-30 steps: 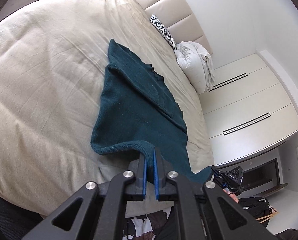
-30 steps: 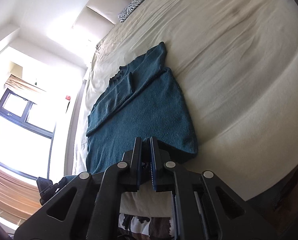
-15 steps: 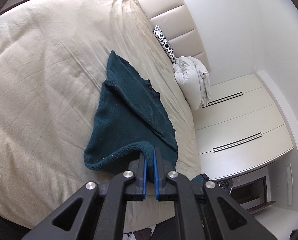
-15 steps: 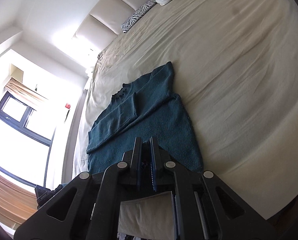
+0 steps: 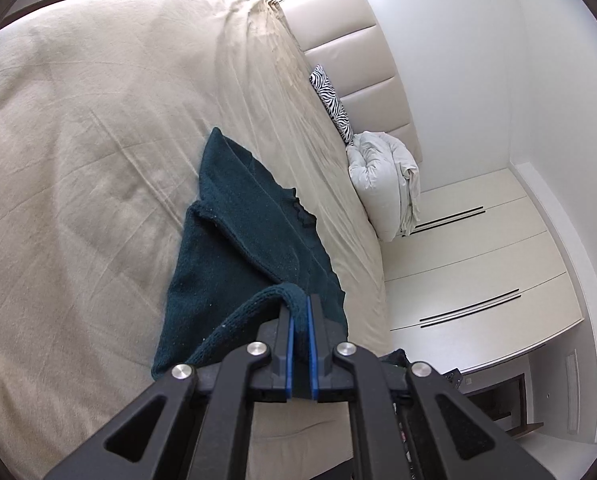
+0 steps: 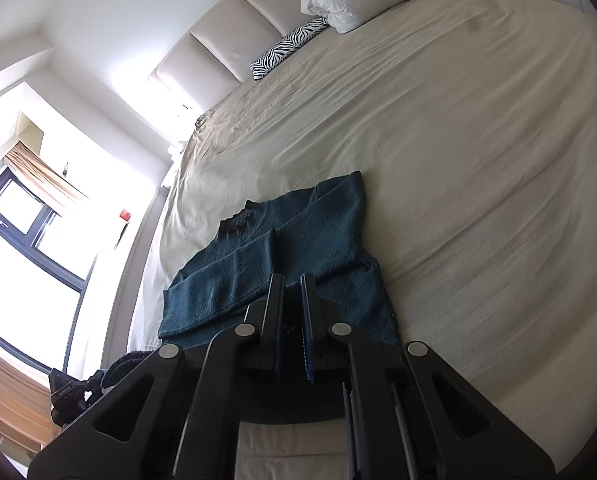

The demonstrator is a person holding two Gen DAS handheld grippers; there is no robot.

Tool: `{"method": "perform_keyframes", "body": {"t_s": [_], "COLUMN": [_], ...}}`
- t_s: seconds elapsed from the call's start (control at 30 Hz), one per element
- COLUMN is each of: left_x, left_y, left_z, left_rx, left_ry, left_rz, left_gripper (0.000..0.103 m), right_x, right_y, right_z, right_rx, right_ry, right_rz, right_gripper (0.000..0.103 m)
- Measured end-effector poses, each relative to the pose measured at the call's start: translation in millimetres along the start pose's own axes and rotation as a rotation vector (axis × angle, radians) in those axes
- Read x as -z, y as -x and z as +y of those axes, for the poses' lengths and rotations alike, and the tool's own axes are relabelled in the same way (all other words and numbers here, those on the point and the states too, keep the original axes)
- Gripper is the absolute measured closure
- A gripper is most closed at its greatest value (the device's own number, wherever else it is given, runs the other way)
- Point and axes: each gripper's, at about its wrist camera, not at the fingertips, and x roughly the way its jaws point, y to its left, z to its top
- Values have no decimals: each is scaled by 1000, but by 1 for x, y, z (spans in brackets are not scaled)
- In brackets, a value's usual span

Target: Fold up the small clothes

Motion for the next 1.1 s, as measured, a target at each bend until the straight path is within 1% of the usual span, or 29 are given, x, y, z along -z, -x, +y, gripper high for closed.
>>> {"method": "perform_keyframes", "body": {"t_s": [0.27, 0.67, 0.83, 1.1], "left_x": [-24, -62, -78, -102], "left_y": [-25, -61, -75, -99], "left_z": [-10, -6, -3, 7], "left_rx": [-17, -20, -22, -49], "left_ry": [-24, 5, 20, 37], "left_rz": [-11, -16, -23, -30], "left_gripper": [97, 97, 97, 97], "right_x": [-20, -45, -58, -75], "right_y": [-32, -78, -99, -133], "right_z": [-3, -12, -11, -13], "right_rx": [23, 57, 79, 106], "right_ry": [-3, -24, -11, -10], "right_rz": [-7, -10, -13, -5], "right_gripper": [96, 96, 96, 96]}}
